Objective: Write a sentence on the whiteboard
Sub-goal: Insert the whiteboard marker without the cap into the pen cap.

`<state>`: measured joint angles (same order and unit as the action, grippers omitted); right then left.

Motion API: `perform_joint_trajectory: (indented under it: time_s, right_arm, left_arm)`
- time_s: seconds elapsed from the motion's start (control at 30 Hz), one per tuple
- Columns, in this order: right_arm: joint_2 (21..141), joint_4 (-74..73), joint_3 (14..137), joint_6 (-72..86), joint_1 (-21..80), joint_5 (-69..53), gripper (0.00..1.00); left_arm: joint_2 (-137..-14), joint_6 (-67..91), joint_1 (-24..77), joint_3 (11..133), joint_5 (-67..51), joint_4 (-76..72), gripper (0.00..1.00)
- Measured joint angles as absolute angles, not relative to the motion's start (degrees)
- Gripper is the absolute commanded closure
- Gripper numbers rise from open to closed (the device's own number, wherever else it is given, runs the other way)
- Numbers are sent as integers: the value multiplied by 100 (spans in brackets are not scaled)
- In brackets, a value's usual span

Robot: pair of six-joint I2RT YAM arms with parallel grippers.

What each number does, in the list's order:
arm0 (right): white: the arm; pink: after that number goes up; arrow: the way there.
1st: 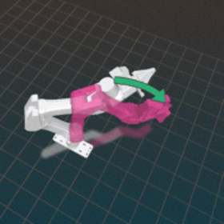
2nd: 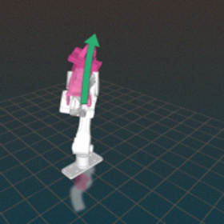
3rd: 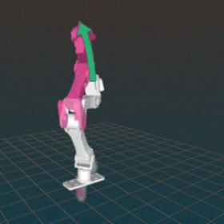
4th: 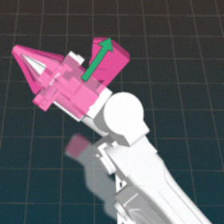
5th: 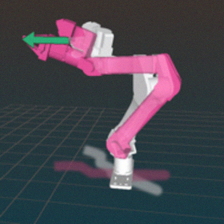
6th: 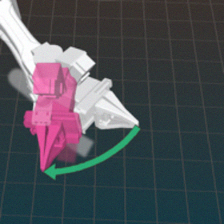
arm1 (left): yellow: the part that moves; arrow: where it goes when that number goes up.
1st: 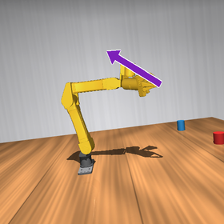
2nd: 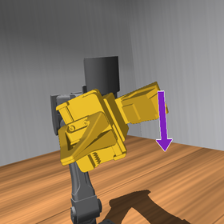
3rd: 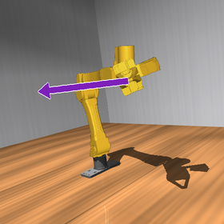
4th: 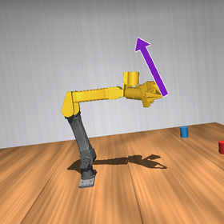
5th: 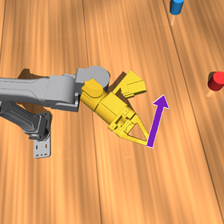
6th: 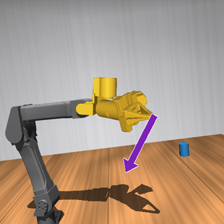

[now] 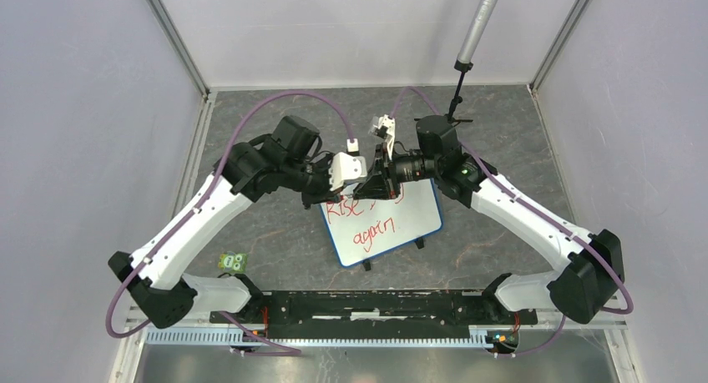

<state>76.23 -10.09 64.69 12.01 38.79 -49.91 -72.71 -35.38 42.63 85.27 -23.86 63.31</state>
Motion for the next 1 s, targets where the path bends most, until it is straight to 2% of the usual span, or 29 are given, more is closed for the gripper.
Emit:
perform_joint_trajectory:
  time_s: [0.17,0.2,0.37,0.47,0.57,0.77,1.0]
  right_arm:
    - [7658,-1184,6466,1122,3813,-4873,100]
    - [7658,-1192,6464,1127,3793,-4888,100]
    - [7662,-1031,6403,1326,3594,-5223,100]
    - [7679,-821,6368,1450,3435,-5328,100]
    - [7655,-596,6287,1586,3245,-5446,100]
    - [7467,-311,6156,1761,3100,-5673,100]
    - [7116,80,6101,1883,3114,-6082,100]
  left_arm:
    - [-7736,-3264,4591,8868,-1793,6508,98]
    - [-7822,-3205,4630,8971,-1734,6582,95]
    - [-7996,-2882,4674,9277,-1734,6724,48]
    - [-7981,-2698,4687,9544,-2078,6370,37]
    - [-7806,-2617,4462,9695,-2543,6193,34]
    - [-7196,-2587,3409,9498,-3089,6136,32]
    - [-7240,-2532,3288,9065,-3454,6344,37]
